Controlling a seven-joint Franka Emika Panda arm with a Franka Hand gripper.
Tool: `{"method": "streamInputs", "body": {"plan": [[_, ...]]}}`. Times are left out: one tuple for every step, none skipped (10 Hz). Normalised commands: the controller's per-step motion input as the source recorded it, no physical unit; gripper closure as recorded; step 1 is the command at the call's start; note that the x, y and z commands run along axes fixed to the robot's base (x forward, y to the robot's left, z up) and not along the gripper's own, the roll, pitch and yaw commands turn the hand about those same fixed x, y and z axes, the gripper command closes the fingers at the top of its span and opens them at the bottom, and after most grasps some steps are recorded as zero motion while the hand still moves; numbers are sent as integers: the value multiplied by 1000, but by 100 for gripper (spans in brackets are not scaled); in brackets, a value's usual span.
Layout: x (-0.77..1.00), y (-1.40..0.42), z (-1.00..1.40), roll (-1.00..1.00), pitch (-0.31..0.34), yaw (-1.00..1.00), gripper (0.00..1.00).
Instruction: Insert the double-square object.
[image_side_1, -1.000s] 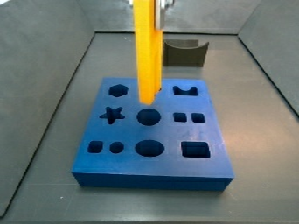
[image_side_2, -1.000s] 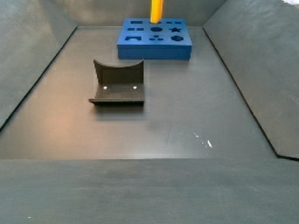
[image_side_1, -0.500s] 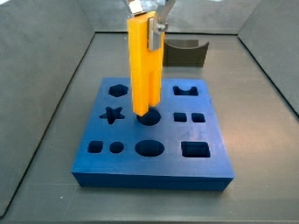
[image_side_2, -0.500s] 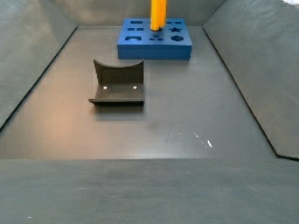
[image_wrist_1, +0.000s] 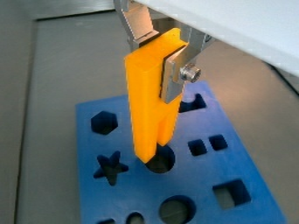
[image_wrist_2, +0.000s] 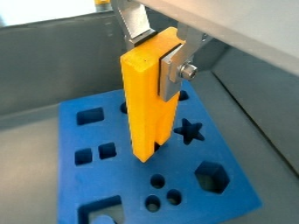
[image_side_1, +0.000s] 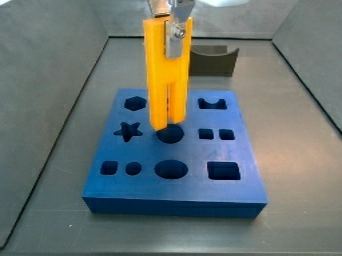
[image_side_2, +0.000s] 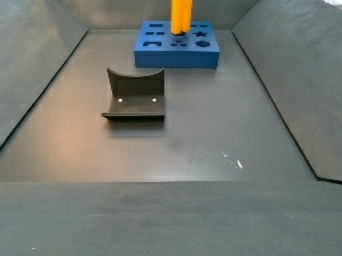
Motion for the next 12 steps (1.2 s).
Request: {"method": "streamInputs", "body": {"plan": [[0, -26, 0, 10, 0, -1000, 100], [0, -17, 0, 51, 0, -1000, 100], [0, -6, 0, 67, 0, -1000, 100], [137, -11, 0, 119, 0, -811, 100], [389, -206, 66, 440, 161, -214, 100], [434, -226, 237, 500, 230, 0, 100], [517, -209, 243, 500, 224, 0, 100], [643, -311, 209, 500, 181, 0, 100], [691, -366, 263, 456, 153, 0, 100], [686, -297, 260, 159, 7, -263, 100], [371, -86, 229, -79, 0, -706, 100], [349, -14, 194, -139, 0, -754, 100]]}}
